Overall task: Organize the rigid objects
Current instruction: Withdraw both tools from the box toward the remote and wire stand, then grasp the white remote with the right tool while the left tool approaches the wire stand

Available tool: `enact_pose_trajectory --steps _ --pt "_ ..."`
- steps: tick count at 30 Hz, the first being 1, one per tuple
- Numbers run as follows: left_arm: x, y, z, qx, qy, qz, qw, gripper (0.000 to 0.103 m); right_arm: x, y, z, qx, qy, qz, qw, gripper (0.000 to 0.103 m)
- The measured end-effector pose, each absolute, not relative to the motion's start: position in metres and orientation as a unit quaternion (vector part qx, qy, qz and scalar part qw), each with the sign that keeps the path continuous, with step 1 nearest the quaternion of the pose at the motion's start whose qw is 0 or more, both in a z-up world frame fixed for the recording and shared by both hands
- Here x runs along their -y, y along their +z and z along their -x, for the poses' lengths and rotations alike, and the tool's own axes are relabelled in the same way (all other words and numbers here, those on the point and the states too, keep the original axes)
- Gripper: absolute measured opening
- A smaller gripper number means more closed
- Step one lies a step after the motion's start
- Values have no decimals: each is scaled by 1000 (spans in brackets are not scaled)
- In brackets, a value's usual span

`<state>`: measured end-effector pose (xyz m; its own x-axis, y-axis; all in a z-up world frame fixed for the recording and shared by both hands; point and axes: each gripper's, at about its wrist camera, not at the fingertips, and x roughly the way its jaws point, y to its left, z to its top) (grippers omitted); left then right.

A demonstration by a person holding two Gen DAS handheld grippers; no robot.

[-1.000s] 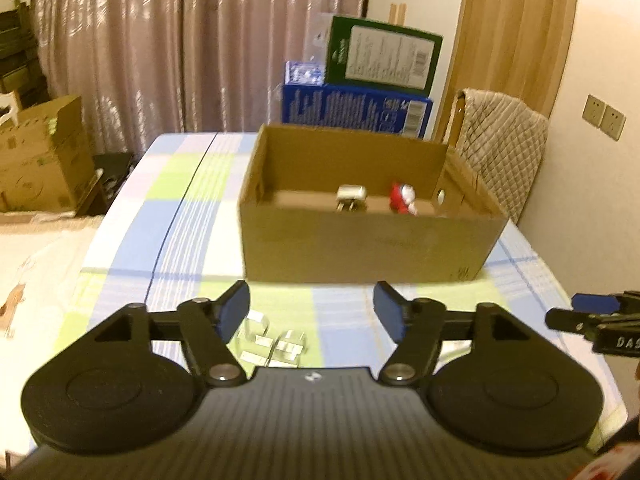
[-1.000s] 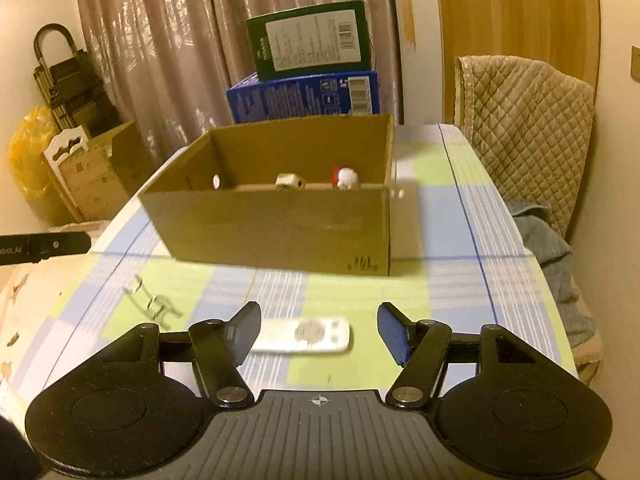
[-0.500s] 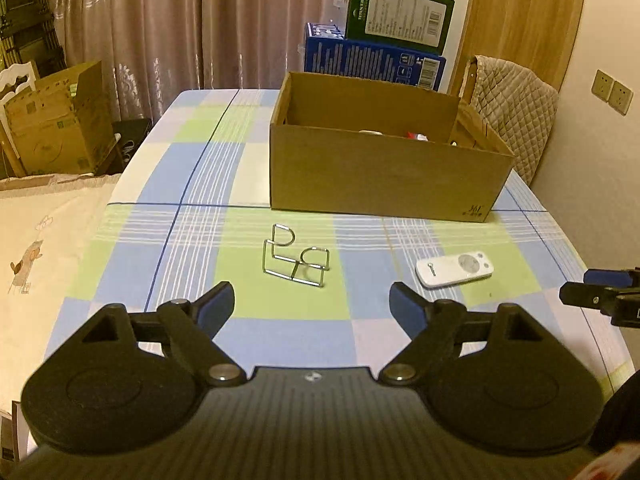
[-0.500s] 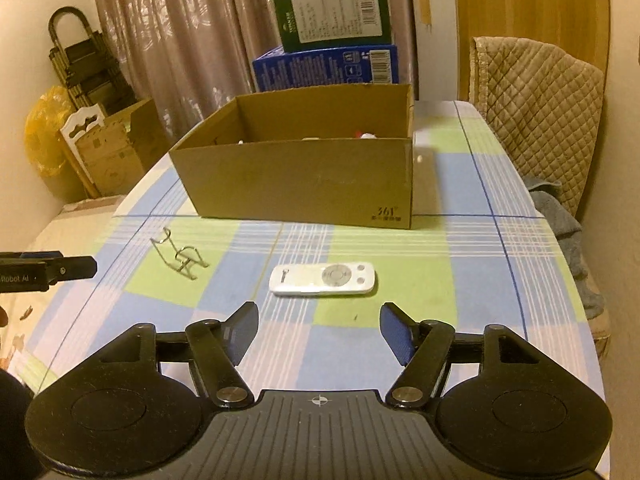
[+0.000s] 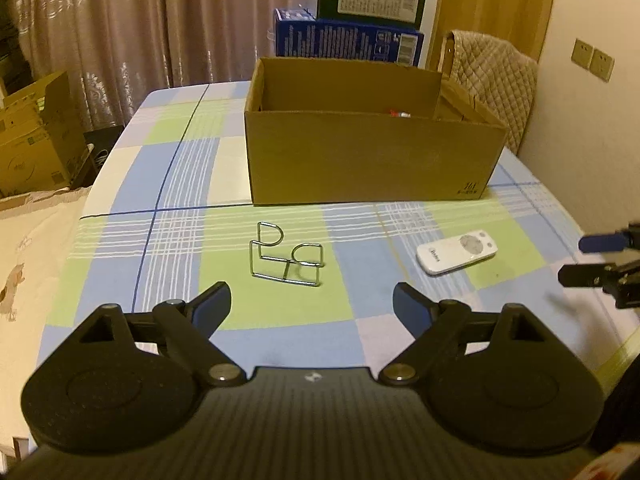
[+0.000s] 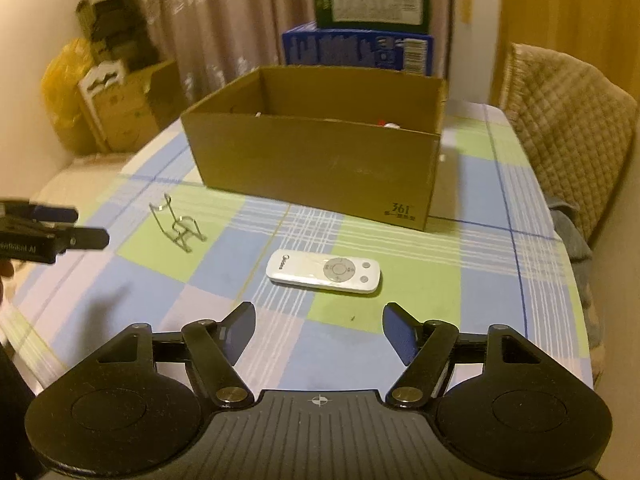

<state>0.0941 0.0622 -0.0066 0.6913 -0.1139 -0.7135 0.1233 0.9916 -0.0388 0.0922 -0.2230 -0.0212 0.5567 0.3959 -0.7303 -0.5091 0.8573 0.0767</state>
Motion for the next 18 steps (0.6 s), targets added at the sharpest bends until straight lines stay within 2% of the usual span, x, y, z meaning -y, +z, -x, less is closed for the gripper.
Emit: enact_pose_trajectory --steps 10,18 --pt "-68 -37 -138 -395 -81 -28 915 86 198 -60 -144 -388 319 203 841 73" --pt "-69 -65 -165 -400 -96 -41 911 86 172 -106 -179 -382 352 309 797 73"
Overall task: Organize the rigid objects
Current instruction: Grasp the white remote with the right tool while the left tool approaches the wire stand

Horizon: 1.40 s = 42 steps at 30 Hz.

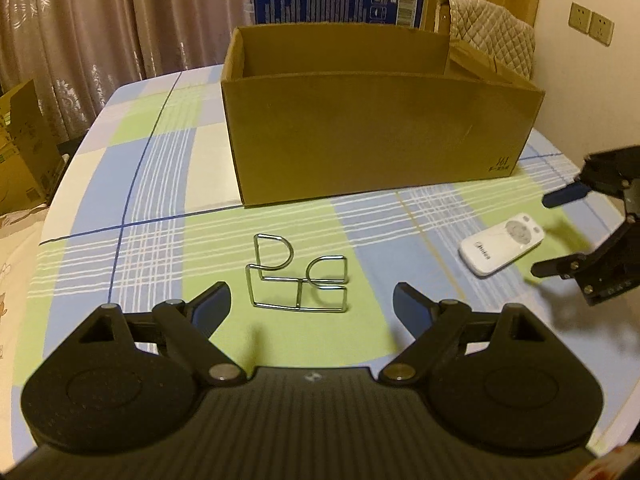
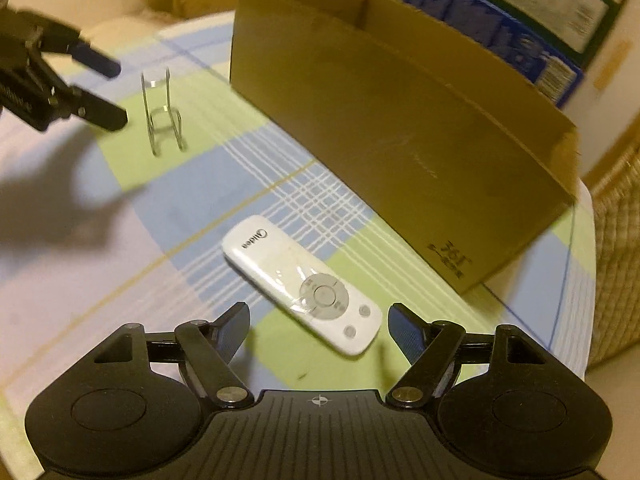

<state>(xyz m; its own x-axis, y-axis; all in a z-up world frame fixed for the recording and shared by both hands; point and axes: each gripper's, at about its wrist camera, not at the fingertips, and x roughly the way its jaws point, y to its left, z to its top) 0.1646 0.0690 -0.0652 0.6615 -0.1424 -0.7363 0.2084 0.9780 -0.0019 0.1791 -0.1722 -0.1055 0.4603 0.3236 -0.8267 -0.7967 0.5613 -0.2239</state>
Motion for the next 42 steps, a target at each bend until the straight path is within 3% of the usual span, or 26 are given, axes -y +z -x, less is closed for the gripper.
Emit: enact_pose_trajectory --steps 6,13,14,16,20,32,37,42 --pt "-76 -77 -172 -394 -88 -27 914 86 161 -120 -200 -371 371 317 790 73" --pt "-82 -86 -176 -398 -89 -11 913 86 156 -121 -229 -420 363 241 796 71" --pt "-82 -86 -176 -398 -89 -11 913 86 157 -121 -231 -426 363 231 796 69" --pt "-82 -87 -177 -399 -88 -7 913 86 158 -120 -230 -437 369 207 794 51" --pt "-82 -87 -178 -395 -86 -1 914 86 159 -118 -214 -439 361 189 801 38" --pt "-78 -94 -186 -390 -84 -27 917 85 168 -113 -173 -441 299 122 837 37" --pt "-75 -97 -190 -383 -84 -39 919 75 169 -112 -167 -435 292 124 843 38" --pt "-70 -100 -189 -385 -84 -58 917 71 172 -113 -166 -429 282 122 849 38"
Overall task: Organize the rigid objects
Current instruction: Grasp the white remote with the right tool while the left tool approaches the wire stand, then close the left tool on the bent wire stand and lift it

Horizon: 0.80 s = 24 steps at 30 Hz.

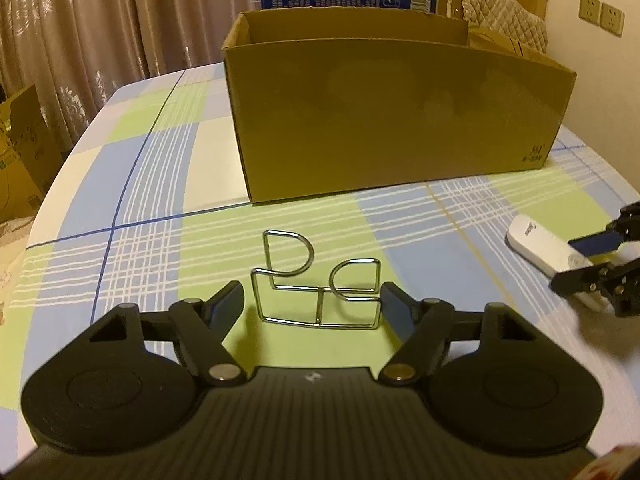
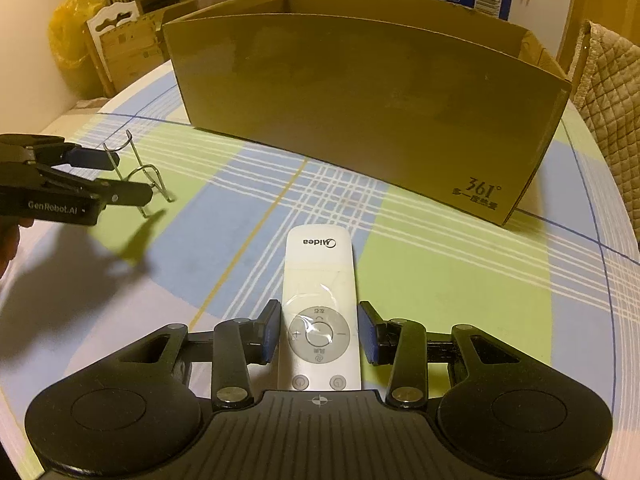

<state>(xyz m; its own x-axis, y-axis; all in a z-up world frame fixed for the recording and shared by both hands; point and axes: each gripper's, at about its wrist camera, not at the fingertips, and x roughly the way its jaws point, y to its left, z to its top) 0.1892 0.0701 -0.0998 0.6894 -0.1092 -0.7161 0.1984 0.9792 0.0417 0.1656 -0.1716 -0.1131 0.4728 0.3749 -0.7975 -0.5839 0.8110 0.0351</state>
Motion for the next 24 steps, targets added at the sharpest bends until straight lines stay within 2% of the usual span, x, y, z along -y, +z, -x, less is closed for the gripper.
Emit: enact_pose_trajectory --steps 4,9,13,24 --pt "-69 -100 -190 -386 -86 -52 917 64 172 -114 -164 -424 282 124 852 37" --pt "-68 -100 -189 -386 -84 -51 917 63 171 -115 -163 -422 283 125 852 38" --pt "-66 -99 -188 -387 -88 -56 916 63 168 -115 -164 -422 277 132 853 48" --pt "-62 -102 -188 -390 -90 -75 914 64 168 -115 -164 -422 278 131 853 49"
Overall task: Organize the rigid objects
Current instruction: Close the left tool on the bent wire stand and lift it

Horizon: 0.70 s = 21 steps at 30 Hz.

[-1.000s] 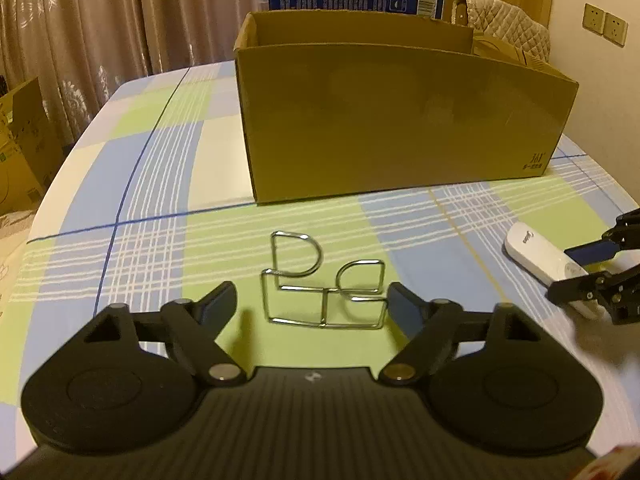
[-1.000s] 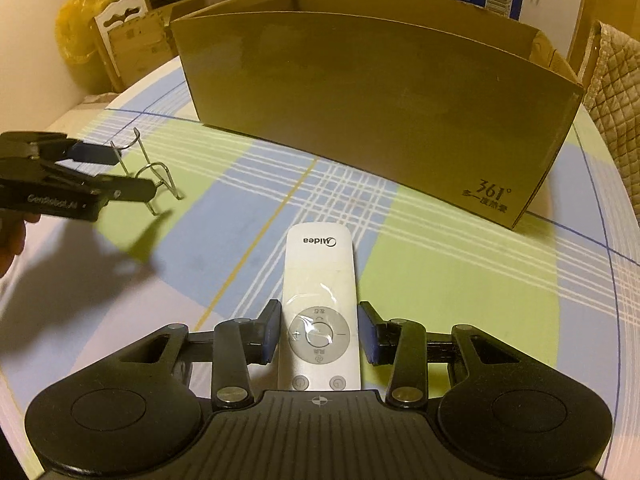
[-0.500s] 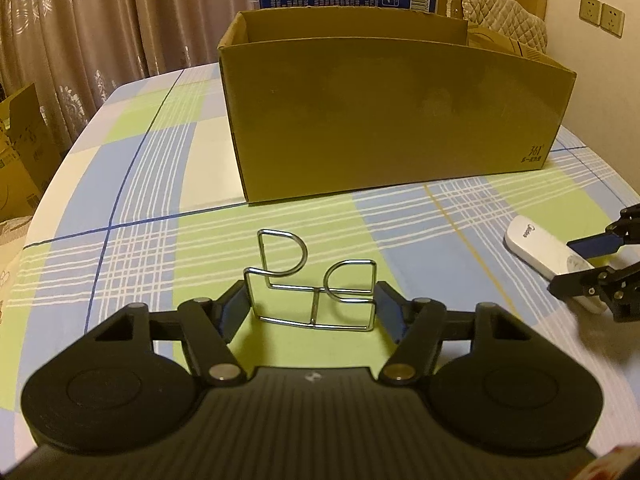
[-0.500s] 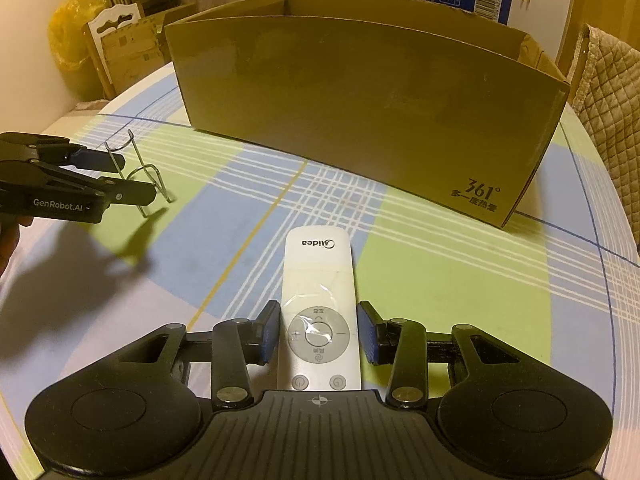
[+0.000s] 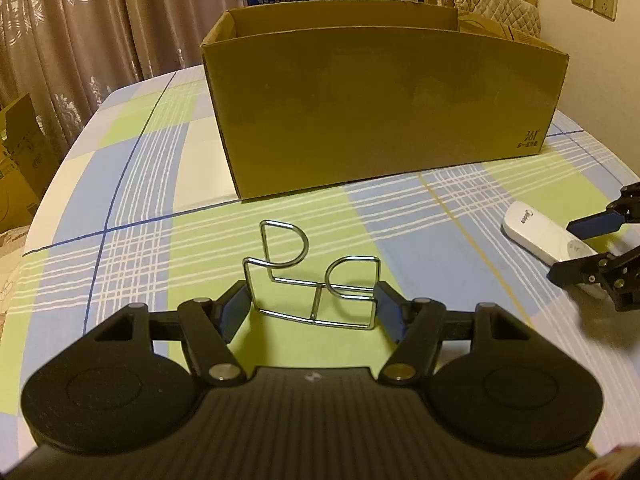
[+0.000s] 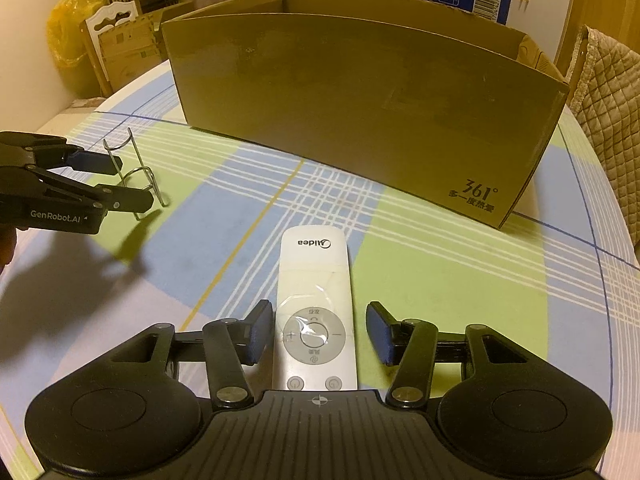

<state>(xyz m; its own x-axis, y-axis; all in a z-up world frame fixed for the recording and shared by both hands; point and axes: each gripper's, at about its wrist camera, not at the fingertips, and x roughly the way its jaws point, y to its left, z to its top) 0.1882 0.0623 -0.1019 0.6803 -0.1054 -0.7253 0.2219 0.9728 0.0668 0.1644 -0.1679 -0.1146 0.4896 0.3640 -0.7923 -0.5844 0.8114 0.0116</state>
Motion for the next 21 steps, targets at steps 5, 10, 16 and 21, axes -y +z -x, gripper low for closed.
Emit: enact_pose_trajectory --steps 5,10,16,21 --pt "-60 -104 -187 -391 -92 -92 911 64 168 -114 -165 -422 280 132 852 49" --pt "-59 -104 -186 -392 -94 -91 911 63 167 -113 -164 -423 280 132 852 49" --pt "-61 -101 -185 -391 -94 -81 912 62 166 -112 -164 -425 282 131 850 38" --pt "-58 -101 -182 -392 -102 -87 910 62 165 -113 -164 -426 282 133 849 38"
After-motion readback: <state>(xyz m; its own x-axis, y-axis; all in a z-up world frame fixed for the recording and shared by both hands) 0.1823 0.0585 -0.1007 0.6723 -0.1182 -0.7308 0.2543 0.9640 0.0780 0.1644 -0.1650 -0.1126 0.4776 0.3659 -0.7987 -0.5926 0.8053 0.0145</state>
